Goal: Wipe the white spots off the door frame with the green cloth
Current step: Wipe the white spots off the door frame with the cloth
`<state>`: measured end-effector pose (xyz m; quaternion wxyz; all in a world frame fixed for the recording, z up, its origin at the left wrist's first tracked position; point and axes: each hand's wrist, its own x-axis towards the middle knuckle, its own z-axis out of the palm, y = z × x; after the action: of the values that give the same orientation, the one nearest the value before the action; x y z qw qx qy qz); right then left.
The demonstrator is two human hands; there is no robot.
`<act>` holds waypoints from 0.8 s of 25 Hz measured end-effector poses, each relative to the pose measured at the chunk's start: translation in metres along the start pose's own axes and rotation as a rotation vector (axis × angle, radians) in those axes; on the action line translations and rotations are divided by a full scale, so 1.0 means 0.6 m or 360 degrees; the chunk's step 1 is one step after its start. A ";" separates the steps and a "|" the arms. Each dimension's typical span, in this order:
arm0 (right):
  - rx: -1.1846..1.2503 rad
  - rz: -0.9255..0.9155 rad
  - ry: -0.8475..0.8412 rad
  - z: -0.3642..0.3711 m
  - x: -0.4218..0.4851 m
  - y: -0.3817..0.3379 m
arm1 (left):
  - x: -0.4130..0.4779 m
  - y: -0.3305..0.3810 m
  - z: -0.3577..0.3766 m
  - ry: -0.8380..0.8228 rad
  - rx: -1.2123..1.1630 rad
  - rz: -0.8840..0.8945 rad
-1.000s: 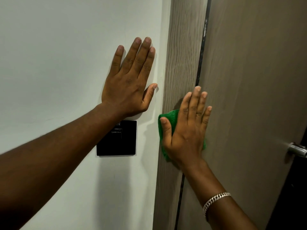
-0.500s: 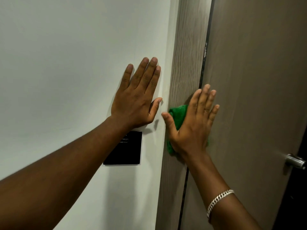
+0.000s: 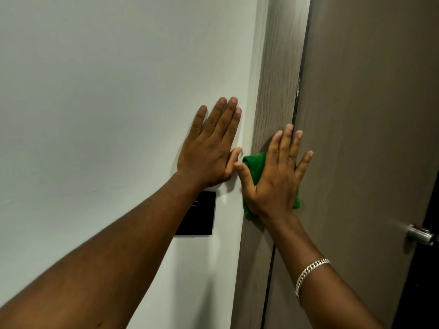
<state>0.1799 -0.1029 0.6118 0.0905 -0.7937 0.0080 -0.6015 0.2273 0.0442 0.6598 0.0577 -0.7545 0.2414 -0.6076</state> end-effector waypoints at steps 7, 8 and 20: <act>0.0090 0.0057 0.0213 -0.020 0.133 -0.030 | -0.004 -0.004 -0.003 0.0105 -0.0168 -0.0131; 0.0076 0.0051 0.0203 -0.021 0.134 -0.030 | -0.004 -0.002 -0.004 0.0123 -0.0224 -0.0126; 0.0863 0.0200 -0.0144 -0.041 0.084 -0.008 | -0.062 0.156 -0.082 -0.0101 -0.1856 -0.1091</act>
<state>0.1697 -0.1073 0.6672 0.3370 -0.7644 -0.1081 -0.5389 0.1477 -0.0114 0.6039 -0.5479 -0.7134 0.2750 -0.3394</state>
